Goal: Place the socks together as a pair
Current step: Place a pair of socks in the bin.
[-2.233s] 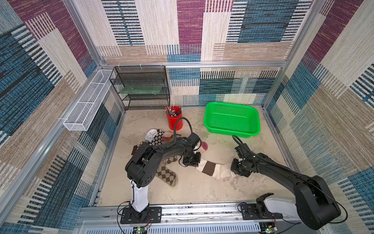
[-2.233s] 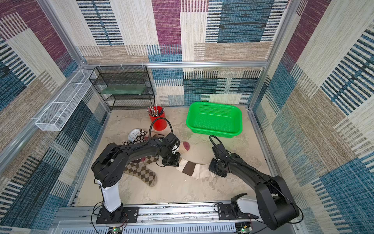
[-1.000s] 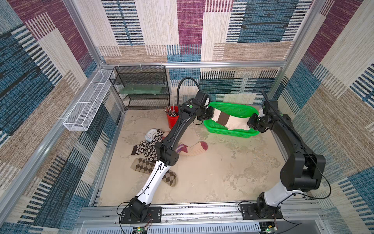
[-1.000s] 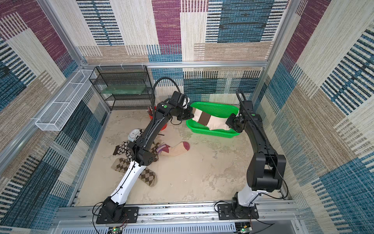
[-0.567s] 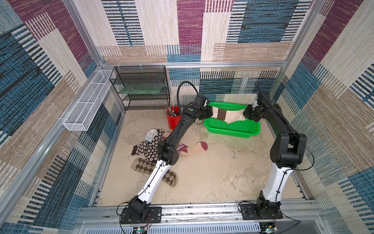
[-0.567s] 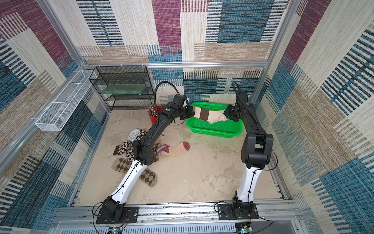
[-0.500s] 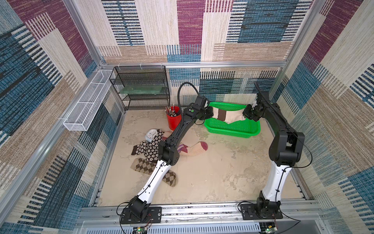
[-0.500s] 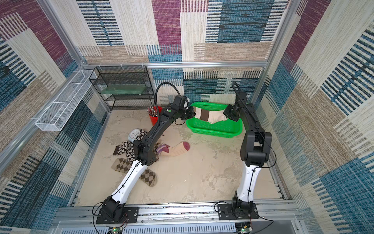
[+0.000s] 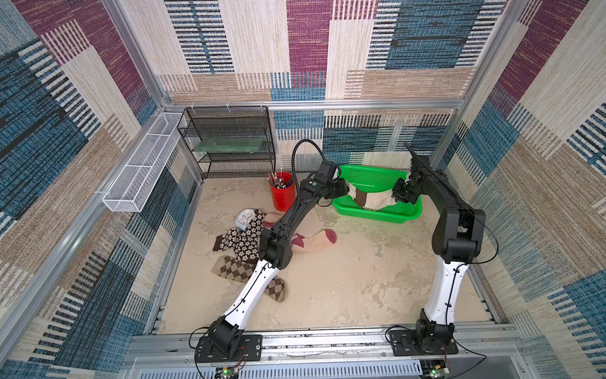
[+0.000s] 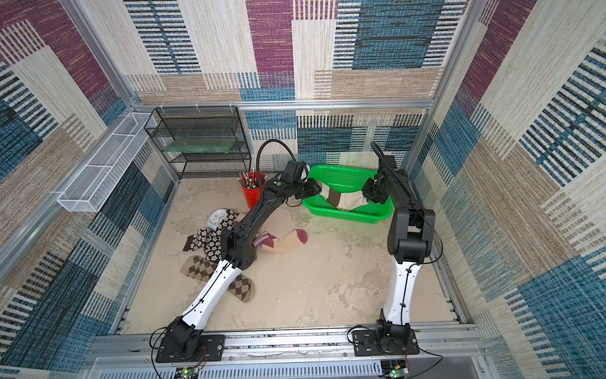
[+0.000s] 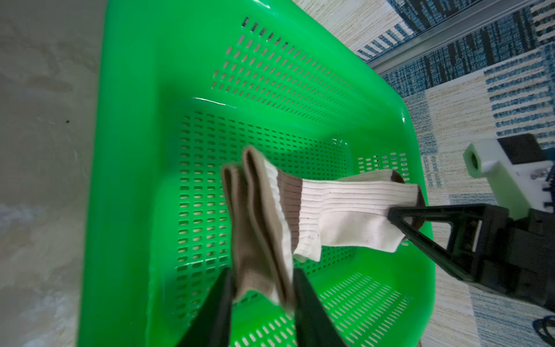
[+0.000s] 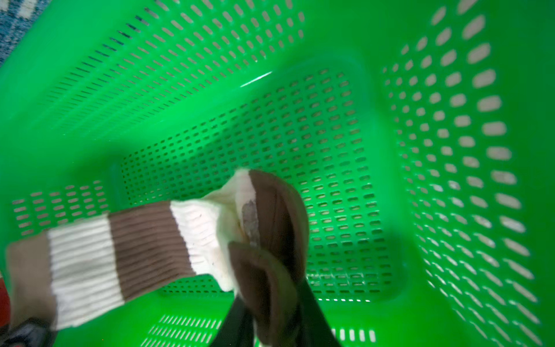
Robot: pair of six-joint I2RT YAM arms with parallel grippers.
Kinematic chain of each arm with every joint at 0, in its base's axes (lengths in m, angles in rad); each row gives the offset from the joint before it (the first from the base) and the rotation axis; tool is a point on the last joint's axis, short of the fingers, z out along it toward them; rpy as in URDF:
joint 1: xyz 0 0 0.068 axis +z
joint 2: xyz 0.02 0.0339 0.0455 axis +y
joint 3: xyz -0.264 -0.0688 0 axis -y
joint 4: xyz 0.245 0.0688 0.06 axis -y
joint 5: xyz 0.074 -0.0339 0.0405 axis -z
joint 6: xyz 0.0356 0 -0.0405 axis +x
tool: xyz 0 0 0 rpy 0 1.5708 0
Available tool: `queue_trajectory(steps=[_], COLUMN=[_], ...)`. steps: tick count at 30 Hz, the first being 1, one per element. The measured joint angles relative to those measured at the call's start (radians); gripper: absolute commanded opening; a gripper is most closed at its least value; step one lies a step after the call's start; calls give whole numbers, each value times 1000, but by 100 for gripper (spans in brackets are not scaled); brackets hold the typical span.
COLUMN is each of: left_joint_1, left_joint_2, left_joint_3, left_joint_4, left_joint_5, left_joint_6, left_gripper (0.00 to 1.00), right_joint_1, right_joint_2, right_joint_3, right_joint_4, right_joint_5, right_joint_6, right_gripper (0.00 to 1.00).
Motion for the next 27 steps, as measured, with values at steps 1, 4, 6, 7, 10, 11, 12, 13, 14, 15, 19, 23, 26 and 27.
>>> queue_trajectory(steps=[1, 4, 6, 7, 10, 11, 12, 13, 14, 15, 19, 23, 26, 27], left_joint_1=[4, 25, 48, 57, 79, 80, 79, 77, 78, 79, 123, 154, 154, 153], left_joint_2=[0, -3, -19, -30, -79, -105, -133, -161, -197, -232, -399, -486, -512, -535], left_joint_3=[13, 56, 66, 67, 68, 68, 68, 68, 68, 68, 77, 81, 75, 49], left_joint_4=[-11, -45, -75, -93, -142, -168, -196, -224, -260, -294, -462, -675, -802, -821], left_joint_5=[-3, -5, -7, -11, -28, -31, -31, -32, -35, -38, -63, -105, -141, -146], left_joint_6=[2, 3, 3, 4, 23, 43, 64, 79, 99, 111, 183, 237, 291, 302], left_gripper=[59, 62, 63, 63, 63, 64, 64, 64, 64, 65, 66, 66, 66, 66], right_joint_1=[-5, -18, -26, -26, -23, -21, -19, -12, -4, 8, 103, 175, 233, 255], right_joint_2=[0, -1, -13, -23, -70, -90, -111, -135, -167, -203, -415, -599, -706, -738], right_joint_3=[5, 26, 31, 32, 32, 32, 32, 30, 18, 0, -187, -423, -586, -636], right_joint_4=[-8, -24, -34, -41, -52, -52, -53, -51, -45, -39, 30, 84, 116, 127], right_joint_5=[3, 7, 27, 32, 31, 30, 27, 22, 21, 21, -16, -53, -81, -89], right_joint_6=[-2, -13, -14, -14, -14, -14, -14, -15, -22, -29, -73, -97, -100, -100], right_gripper=[57, 66, 70, 71, 73, 75, 78, 82, 86, 88, 95, 95, 95, 96])
